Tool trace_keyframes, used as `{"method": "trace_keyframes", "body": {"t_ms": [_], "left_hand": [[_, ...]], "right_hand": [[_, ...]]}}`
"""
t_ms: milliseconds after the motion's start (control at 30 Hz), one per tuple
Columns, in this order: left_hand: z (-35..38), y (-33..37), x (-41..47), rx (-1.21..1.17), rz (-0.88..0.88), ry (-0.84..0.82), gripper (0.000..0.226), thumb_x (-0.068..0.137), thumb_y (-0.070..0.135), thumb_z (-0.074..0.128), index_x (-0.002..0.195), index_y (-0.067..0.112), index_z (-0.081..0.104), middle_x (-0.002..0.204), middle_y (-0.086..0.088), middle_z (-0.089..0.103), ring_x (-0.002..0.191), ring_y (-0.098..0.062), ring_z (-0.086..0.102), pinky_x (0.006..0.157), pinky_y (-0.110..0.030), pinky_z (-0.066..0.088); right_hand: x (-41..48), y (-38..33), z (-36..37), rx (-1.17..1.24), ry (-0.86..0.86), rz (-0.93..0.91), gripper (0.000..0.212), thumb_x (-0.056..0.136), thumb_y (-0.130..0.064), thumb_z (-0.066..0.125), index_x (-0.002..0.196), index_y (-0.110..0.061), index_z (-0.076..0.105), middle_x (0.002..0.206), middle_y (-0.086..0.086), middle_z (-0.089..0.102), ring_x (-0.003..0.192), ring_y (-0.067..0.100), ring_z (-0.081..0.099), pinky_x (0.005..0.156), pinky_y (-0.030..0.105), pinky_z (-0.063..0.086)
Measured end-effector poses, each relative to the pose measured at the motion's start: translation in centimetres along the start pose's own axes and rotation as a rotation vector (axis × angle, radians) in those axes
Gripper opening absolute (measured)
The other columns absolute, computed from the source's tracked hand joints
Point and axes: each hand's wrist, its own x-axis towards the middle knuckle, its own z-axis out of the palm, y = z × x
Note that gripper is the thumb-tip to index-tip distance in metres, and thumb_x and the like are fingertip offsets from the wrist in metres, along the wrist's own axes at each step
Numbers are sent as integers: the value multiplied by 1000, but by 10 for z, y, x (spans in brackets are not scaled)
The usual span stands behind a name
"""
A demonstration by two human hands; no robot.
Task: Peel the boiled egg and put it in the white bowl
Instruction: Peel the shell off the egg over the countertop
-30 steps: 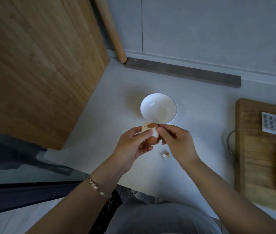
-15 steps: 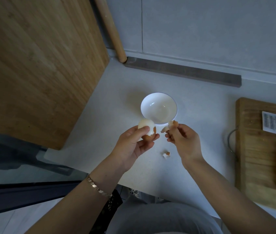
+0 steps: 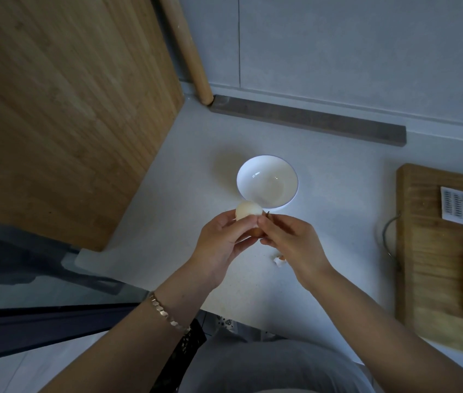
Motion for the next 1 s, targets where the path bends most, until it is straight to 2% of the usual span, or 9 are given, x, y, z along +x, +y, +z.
{"method": "trace_keyframes", "body": {"t_ms": [133,233,367,500,567,633,800,900,1000], "left_hand": [[1,-1,1,-7,-30,15,36,79,19,68,111,4,63,104,-10,71,90,-16,70,73,-20,56],[3,-1,2,-30,-59,99,28,78,18,70,102,4,65,87,-6,73,75,-10,71,67,-19,56],[1,2,0,-124,-72,96,33,80,15,67,110,1,61,85,-6,70,68,-8,70,64,-20,56],[-2,3,-3,-244,-81,50,32,82,13,63,112,4,59,92,-7,71,76,-14,71,64,-23,57],[-2,3,-3,-248,-91,55,38,82,14,64,119,6,56,110,-10,67,87,-16,67,64,-24,57],[-2,3,-2,-227,-94,67,41,82,16,64,121,9,56,117,-11,63,92,-17,62,65,-23,55],[0,1,-1,-179,-60,53,29,83,13,60,112,10,58,100,-4,67,84,-12,65,65,-19,53],[2,-1,0,-149,-41,58,29,83,12,60,112,11,57,103,-3,67,83,-9,67,66,-18,53],[1,-2,0,-106,-42,58,30,83,13,61,112,14,56,107,-3,65,87,-10,65,66,-19,51]], "right_hand": [[-1,2,0,-200,23,-115,18,88,-24,56,80,-17,71,71,-5,70,60,-2,66,54,4,45],[-2,7,2,-338,65,-195,23,91,-21,51,84,-12,70,68,-9,67,60,-5,64,57,1,44],[2,6,2,-181,136,-117,25,90,-12,51,70,-10,66,59,-6,66,54,-3,65,52,2,44],[5,4,-2,90,227,87,24,88,-12,52,72,-11,69,55,-7,68,53,3,66,53,9,52],[4,4,-3,112,236,110,20,89,-16,53,76,-13,69,64,-2,68,54,3,66,56,11,55],[2,2,-2,123,193,108,19,89,-16,54,77,-15,69,67,1,68,55,4,66,55,12,54],[-2,-4,4,102,34,88,12,85,-19,61,81,-13,70,67,-2,70,60,4,67,56,10,52],[-2,-5,4,51,37,63,16,83,-21,64,94,-10,70,76,1,70,59,0,67,53,7,49],[-3,-4,3,47,49,33,16,86,-17,61,96,-9,70,74,-2,70,58,-3,67,48,5,46]]}}
